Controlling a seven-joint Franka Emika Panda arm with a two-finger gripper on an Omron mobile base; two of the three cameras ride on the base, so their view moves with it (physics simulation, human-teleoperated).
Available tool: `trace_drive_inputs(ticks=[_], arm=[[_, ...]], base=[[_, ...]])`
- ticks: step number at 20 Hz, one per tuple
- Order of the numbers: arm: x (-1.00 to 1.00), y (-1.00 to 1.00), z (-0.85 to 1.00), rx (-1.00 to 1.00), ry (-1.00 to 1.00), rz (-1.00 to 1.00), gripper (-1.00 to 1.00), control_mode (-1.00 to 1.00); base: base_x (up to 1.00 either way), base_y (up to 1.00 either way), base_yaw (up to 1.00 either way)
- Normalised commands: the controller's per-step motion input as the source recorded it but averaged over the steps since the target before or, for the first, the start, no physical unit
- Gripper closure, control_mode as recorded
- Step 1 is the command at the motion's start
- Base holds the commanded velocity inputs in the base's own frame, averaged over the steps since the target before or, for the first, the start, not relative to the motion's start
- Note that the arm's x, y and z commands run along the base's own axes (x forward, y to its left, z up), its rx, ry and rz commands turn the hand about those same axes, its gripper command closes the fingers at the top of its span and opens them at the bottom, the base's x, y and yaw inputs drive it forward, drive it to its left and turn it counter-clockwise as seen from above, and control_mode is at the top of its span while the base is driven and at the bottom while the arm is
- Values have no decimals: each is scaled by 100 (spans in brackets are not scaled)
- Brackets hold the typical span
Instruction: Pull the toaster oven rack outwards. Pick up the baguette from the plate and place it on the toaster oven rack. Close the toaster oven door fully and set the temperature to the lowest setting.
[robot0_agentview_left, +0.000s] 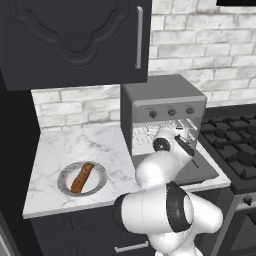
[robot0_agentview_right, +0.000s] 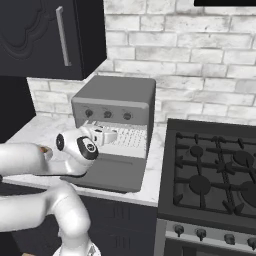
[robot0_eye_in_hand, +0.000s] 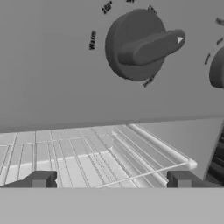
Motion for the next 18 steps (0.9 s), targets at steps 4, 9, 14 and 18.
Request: trace_drive_inputs(ticks=[4, 9, 14, 18], arm=[[18, 0, -31, 0, -8, 0, -100, -100], [22, 0, -23, 0, -6, 0, -100, -100], [26, 0, -14, 0, -2, 0, -100, -100], [24, -2, -11, 0, 0, 0, -100, -100]], base=[[0, 0, 0], [0, 0, 0], [0, 0, 0], [0, 0, 0]])
